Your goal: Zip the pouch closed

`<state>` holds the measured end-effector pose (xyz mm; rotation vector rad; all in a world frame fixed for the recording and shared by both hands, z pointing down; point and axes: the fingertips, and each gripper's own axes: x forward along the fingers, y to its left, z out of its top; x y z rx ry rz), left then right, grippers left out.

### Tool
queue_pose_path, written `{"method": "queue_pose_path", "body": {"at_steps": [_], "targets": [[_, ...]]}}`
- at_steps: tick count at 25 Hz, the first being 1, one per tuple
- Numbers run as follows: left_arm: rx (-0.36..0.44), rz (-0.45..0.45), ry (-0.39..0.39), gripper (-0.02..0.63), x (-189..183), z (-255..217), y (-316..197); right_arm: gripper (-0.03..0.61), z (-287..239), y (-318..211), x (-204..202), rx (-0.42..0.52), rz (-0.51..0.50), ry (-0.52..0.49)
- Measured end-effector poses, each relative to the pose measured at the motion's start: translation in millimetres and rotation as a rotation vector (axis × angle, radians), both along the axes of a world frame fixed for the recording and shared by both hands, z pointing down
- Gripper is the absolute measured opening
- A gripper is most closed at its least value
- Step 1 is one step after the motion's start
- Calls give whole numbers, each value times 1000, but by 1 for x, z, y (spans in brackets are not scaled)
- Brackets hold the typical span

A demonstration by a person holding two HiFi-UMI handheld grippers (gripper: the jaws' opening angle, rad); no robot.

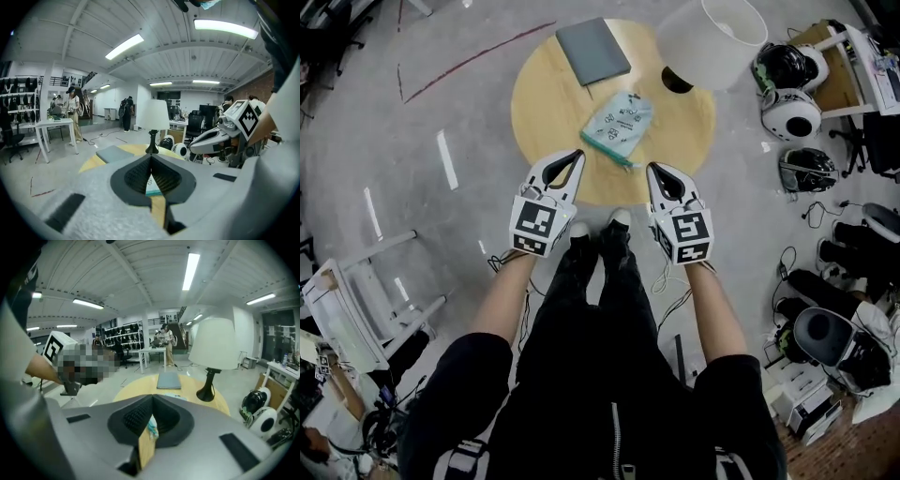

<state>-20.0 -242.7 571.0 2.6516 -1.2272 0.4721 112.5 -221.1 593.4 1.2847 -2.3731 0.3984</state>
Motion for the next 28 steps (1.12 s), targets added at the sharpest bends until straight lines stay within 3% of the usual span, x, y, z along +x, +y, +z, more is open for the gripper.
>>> {"method": "queue_pose_path", "body": {"at_steps": [3, 6, 13, 28], "targets": [[-36, -4, -3, 8, 3, 16, 5, 6, 31, 3, 4, -49, -53, 40], [-60, -21, -8, 8, 0, 27, 9, 60, 59, 5, 3, -96, -122, 81], [-94, -114, -33, 8, -24, 38, 12, 126, 110, 7, 5, -156, -326, 283], [-150, -257, -49, 8, -65, 59, 31, 84, 189, -5, -4, -193, -604, 553]]}}
